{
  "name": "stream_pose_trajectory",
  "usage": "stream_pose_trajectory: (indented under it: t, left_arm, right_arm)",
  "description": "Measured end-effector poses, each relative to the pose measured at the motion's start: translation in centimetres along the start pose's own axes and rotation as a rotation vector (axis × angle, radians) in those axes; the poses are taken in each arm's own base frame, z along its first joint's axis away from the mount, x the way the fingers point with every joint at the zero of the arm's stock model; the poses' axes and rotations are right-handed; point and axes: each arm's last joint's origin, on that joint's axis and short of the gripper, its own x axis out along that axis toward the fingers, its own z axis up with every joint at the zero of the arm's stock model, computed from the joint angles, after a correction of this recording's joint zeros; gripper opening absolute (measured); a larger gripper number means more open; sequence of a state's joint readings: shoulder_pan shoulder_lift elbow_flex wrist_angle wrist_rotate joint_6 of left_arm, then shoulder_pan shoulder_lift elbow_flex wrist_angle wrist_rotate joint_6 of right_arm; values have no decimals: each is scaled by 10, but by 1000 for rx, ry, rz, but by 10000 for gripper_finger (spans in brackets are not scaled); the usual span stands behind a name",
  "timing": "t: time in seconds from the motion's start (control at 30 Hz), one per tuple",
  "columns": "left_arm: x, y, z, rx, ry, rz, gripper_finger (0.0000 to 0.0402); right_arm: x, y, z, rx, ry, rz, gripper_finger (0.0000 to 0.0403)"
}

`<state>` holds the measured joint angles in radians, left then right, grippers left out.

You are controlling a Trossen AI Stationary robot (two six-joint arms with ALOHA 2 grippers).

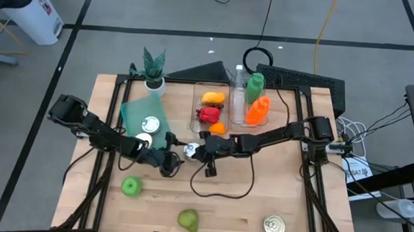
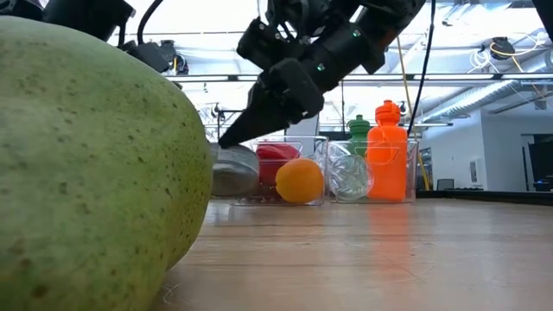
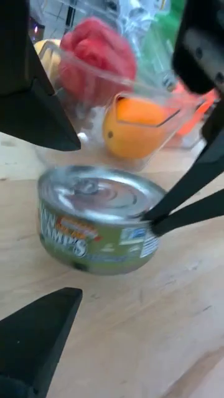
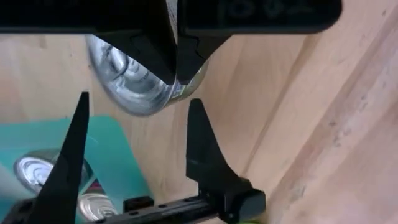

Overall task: Pick & Place Food Item
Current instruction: Stack the green tuna can on top of the green tuna can in the bin

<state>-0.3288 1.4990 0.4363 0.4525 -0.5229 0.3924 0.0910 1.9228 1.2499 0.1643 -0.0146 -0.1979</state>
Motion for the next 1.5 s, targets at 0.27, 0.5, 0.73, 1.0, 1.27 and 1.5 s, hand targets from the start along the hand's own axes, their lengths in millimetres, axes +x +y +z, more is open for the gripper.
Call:
stream_pose_trajectory:
  t: [0.27,0.5,0.73,1.0,1.27,1.5]
  left_arm:
    - [4,5,-1,-6,-25,-30,348]
    - [8,6,1,1,-53,0,308]
    - [8,7,1,7,-38,31,233]
    - [11,8,9,35,13,11,145]
    - [6,3,13,72,40,99,145]
    - [-2,-6,18,96,42,159,145]
  right_arm:
    - [-1,-3,5,12,-52,-1,0]
    - [-1,-5,6,22,-64,-10,0]
    - [-1,-6,7,23,-72,-19,0]
    - [-2,-7,7,22,-75,-34,0]
    - [-2,-2,9,-49,-82,-44,23]
    - [-17,16,22,-134,-71,-108,124]
